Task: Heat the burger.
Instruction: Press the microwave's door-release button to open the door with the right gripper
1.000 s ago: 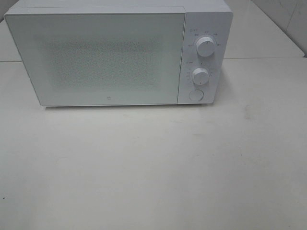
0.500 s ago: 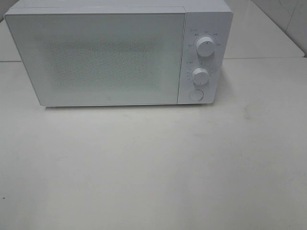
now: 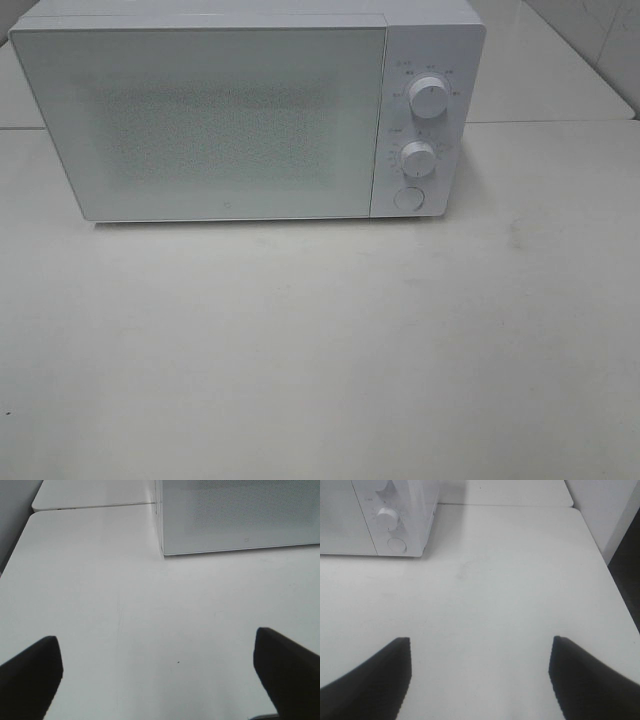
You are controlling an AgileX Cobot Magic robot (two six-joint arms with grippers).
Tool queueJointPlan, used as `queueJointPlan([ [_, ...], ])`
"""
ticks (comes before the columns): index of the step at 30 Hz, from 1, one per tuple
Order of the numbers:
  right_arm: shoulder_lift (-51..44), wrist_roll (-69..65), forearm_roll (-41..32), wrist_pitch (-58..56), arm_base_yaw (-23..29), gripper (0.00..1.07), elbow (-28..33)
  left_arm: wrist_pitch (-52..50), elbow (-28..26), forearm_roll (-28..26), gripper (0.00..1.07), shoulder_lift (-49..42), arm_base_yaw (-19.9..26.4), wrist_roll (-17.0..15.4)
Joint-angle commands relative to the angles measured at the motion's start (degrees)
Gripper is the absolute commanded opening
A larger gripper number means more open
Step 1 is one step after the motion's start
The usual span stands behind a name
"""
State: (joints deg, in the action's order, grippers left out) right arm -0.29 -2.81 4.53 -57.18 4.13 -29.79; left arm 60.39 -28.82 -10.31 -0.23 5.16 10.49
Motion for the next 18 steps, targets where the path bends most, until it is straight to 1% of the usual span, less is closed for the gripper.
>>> queueJointPlan([
  [1,1.7,-0.3,0.7,2.7,-0.3,0.75,-0.8,-0.6,0.1,-0.1,0.98,-1.2,0.2,-0.2],
  [5,5.4,-1.0,0.6,7.0,-0.3,0.75,-0.8,-0.6,0.1,-0.1,0.98,-1.2,0.2,-0.2],
  [7,8.4,-1.3,0.6,11.4,-0.3,0.75,-0.6,-0.6,0.1,-0.1,0.98,-1.2,0.2,-0.2],
  [9,9.2,-1.3,0.6,12.5,-0.3,0.75,-0.6,-0.6,0.1,-0.1,0.98,-1.2,0.2,-0.2],
  [10,11.5,-1.3,0.6,15.0,-0.3,0.75,-0.6,-0.6,0.1,-0.1,0.98,-1.2,0.2,-0.2],
  [12,12.4,-1.3,0.6,15.9,-0.3,0.75,-0.6,-0.6,0.1,-0.1,0.98,-1.2,0.2,-0.2],
  [13,14.7,-1.3,0.6,18.4,-0.3,0.75,-0.2,-0.6,0.1,-0.1,0.98,-1.2,0.2,-0.2],
  [17,17.7,-1.3,0.6,21.9,-0.3,0.75,0.6,-0.6,0.1,-0.1,0.98,-1.2,0.2,-0.2],
  [18,19.8,-1.3,0.6,24.2,-0.3,0.75,1.0,-0.6,0.1,-0.1,0.98,-1.2,0.2,-0.2],
])
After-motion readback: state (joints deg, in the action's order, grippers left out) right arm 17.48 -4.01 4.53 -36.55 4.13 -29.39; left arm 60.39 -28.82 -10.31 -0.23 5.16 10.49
